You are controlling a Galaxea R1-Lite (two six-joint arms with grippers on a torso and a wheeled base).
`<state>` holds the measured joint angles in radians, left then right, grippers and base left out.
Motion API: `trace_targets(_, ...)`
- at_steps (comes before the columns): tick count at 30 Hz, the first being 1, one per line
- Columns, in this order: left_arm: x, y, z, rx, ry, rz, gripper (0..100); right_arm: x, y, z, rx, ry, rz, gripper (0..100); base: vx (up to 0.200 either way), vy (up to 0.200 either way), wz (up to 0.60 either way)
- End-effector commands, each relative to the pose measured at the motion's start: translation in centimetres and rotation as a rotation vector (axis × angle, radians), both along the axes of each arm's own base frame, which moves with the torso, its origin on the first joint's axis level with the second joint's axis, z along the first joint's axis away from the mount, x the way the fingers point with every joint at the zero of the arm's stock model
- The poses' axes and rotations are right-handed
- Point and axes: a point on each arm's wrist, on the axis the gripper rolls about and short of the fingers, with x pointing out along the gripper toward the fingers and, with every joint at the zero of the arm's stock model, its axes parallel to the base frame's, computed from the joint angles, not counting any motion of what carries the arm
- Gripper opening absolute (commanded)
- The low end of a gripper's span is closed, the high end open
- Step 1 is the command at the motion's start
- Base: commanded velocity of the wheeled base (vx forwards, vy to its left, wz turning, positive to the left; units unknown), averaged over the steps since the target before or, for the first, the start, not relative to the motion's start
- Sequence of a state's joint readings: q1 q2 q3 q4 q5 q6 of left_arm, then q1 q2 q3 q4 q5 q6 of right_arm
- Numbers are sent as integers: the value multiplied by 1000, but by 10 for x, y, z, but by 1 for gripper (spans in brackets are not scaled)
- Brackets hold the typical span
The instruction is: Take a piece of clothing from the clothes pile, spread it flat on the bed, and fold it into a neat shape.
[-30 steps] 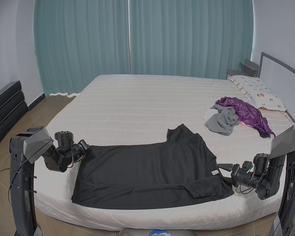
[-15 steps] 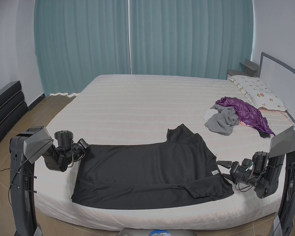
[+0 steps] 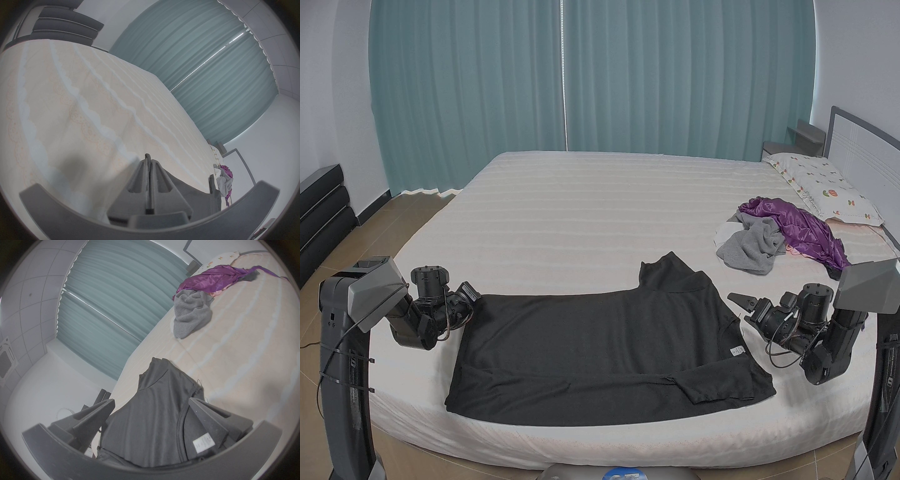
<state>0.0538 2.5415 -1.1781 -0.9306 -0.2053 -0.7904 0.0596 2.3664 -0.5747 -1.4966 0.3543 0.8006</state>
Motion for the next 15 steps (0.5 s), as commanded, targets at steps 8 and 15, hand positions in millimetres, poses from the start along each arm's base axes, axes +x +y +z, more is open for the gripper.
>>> trace_targets(8,-3,0,0,-3,8,2,0,93,25,-13,-162,30,-20,100,0,0,0)
trace_targets(15,-4,0,-1,0,14,1,0,142,29,-35,-225,44,-67,100,0,0,0)
